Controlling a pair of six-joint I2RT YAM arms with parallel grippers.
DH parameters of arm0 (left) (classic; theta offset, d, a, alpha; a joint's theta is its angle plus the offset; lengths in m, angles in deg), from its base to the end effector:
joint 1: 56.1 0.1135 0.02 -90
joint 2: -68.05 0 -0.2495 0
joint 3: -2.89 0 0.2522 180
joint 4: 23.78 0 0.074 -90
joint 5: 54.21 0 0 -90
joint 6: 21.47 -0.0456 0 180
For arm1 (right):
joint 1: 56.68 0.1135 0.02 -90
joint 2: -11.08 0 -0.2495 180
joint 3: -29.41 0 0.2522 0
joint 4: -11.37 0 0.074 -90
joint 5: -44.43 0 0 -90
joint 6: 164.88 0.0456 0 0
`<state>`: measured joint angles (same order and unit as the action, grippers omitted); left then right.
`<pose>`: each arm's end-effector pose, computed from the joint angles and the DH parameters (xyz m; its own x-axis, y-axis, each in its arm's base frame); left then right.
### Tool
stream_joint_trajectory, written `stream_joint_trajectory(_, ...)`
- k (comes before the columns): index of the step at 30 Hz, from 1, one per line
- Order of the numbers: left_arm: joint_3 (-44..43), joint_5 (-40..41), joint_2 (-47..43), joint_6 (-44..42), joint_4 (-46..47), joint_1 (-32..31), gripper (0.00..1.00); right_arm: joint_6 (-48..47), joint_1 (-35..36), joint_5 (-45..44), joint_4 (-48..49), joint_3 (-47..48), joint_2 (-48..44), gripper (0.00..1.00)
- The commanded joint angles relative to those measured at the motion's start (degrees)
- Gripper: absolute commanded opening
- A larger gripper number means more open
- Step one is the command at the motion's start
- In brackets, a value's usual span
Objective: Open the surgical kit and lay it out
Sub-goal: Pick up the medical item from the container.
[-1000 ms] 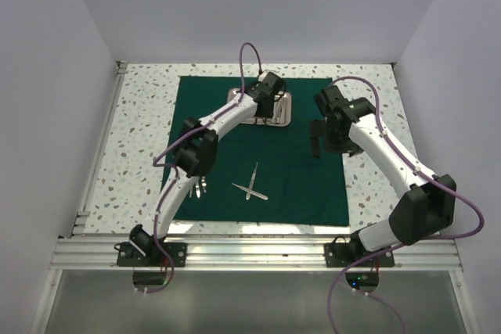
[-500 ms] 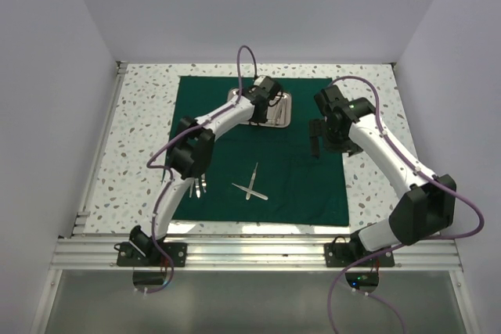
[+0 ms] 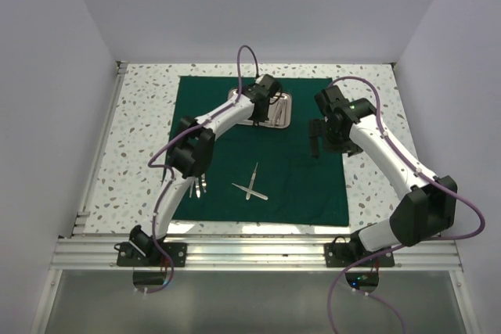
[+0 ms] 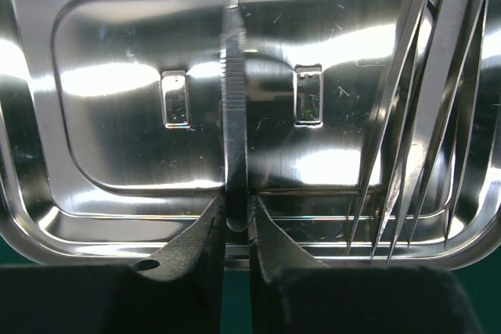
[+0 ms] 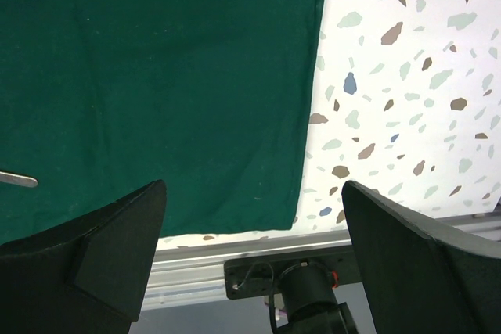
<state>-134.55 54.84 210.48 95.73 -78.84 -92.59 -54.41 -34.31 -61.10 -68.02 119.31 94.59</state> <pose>0.4329 -0.3017 0.1422 -0.8166 0.0666 -0.5733 0.0650 0.9976 0.0233 0.2607 0.0941 0.2767 -0.9314 -0.0190 -0.3635 0.0335 0.9899 -0.1376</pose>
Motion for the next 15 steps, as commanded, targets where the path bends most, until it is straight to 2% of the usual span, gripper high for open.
stream_joint_trajectory(1, 0.28, -5.6, 6.89, -0.92, -4.67, 0.8, 0.15, -0.69, -0.22, -0.2, 0.15, 1.03, -1.5, 0.99)
stream_joint_trajectory(3, 0.45, -6.21, 7.16, -0.83, -4.32, 1.07, 0.09, -0.78, -0.31, -0.38, -0.03, 1.2, -1.5, 0.99)
stream_joint_trajectory(6, 0.98, -6.39, 7.07, -0.83, -4.14, 1.25, 0.05, -0.69, -0.31, -0.64, -0.2, 1.47, -1.33, 0.99)
stream_joint_trajectory(7, 1.42, -6.31, 6.98, -1.01, -4.05, 1.25, 0.0, -0.61, -0.31, -0.64, -0.2, 1.47, -1.33, 0.99)
stream_joint_trajectory(15, 2.65, -6.22, 4.44, -1.97, -2.47, 1.33, 0.0, -0.61, -0.31, -0.38, -0.2, 1.91, -0.8, 0.99)
